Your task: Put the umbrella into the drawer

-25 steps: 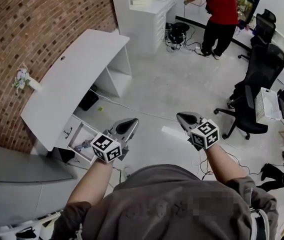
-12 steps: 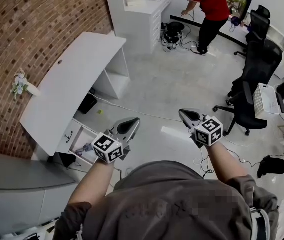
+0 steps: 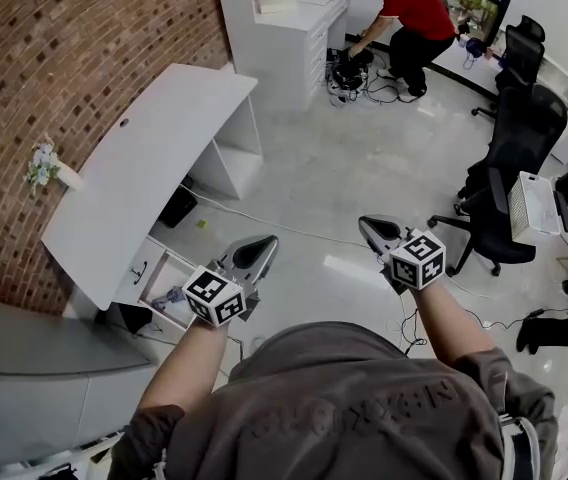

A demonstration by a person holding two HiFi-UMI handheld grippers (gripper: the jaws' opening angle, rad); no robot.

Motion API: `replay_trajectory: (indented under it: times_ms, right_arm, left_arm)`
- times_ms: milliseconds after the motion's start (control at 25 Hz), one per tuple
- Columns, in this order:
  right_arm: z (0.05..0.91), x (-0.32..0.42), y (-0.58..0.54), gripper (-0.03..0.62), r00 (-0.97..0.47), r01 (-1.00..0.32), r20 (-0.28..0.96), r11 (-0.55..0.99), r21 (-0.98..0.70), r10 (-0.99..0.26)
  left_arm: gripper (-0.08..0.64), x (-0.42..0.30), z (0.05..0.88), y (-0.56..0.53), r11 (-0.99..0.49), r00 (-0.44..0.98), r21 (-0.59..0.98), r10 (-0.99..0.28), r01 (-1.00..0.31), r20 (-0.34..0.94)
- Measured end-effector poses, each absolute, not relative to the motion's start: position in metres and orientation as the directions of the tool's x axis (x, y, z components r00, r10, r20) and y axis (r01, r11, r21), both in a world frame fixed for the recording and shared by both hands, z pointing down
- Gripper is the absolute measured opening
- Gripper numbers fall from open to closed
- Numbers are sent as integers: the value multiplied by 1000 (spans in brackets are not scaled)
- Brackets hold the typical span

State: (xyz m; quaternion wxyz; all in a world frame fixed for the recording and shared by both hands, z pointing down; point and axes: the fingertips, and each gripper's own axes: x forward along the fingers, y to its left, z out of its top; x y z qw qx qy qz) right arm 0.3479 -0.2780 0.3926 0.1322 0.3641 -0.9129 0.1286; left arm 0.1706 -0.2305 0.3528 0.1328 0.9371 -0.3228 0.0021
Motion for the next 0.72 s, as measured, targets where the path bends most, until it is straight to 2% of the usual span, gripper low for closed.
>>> replay_trajectory:
  times_ms: [720]
  right_arm:
    - [396, 347, -280, -8, -705, -685, 359, 717, -125, -611]
  left_arm:
    - [3, 171, 349, -234, -759, 793, 247, -603, -602, 82]
